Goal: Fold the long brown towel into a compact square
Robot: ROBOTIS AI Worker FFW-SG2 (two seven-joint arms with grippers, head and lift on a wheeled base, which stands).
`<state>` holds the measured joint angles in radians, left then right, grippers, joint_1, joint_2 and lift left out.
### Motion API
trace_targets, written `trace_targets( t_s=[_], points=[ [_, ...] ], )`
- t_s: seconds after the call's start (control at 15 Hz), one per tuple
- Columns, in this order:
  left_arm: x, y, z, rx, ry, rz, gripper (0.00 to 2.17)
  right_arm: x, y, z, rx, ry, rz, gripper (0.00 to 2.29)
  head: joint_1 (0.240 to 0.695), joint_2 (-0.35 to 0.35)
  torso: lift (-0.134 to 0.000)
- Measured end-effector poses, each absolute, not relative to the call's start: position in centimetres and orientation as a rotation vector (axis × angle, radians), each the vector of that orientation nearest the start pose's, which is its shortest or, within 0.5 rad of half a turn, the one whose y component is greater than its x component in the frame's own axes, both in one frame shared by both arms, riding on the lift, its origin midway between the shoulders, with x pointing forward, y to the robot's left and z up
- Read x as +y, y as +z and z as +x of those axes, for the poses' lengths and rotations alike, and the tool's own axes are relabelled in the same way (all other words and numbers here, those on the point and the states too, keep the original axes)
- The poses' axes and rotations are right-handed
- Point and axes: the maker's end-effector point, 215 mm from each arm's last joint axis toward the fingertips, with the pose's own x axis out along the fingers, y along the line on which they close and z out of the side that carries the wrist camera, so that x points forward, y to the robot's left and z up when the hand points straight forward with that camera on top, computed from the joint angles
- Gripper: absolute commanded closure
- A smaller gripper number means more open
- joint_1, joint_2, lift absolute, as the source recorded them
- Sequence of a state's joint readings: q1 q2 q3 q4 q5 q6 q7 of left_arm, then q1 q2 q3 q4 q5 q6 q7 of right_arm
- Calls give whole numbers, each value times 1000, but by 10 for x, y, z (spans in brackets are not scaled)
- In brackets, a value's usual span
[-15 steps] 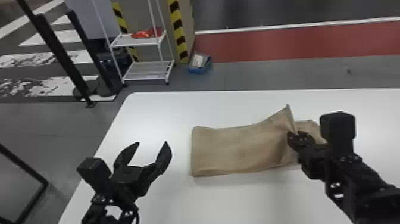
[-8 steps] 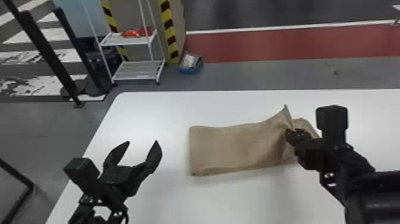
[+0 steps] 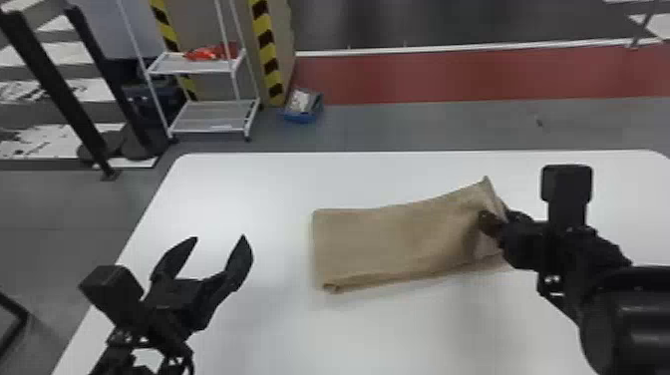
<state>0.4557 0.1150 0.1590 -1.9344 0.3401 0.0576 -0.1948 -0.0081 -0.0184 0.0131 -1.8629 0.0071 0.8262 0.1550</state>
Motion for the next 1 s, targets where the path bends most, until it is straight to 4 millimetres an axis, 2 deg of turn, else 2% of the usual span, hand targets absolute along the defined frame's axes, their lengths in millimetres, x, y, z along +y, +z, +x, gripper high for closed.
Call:
trace_targets(
  t_s=[0.47,0.73,0.8,0.93,1.0],
  points=[
    [290,-381,452,114,-85,-186,66,-240,-430,555,629,114,61,73,695,58,-117],
    [290,-383,452,117,-85,-187,66,-248,-451,557,673,103,52,117,695,46,-117],
    [290,-383,453,116,-86,-187,66,-248,-456,559,679,103,44,252,695,46,-117],
    [288,-382,455,115,-90,-188,66,-245,-461,564,671,109,28,714,695,46,-117],
    [288,-382,455,114,-90,-188,66,-242,-461,566,664,117,26,1072,695,49,-117]
  ],
)
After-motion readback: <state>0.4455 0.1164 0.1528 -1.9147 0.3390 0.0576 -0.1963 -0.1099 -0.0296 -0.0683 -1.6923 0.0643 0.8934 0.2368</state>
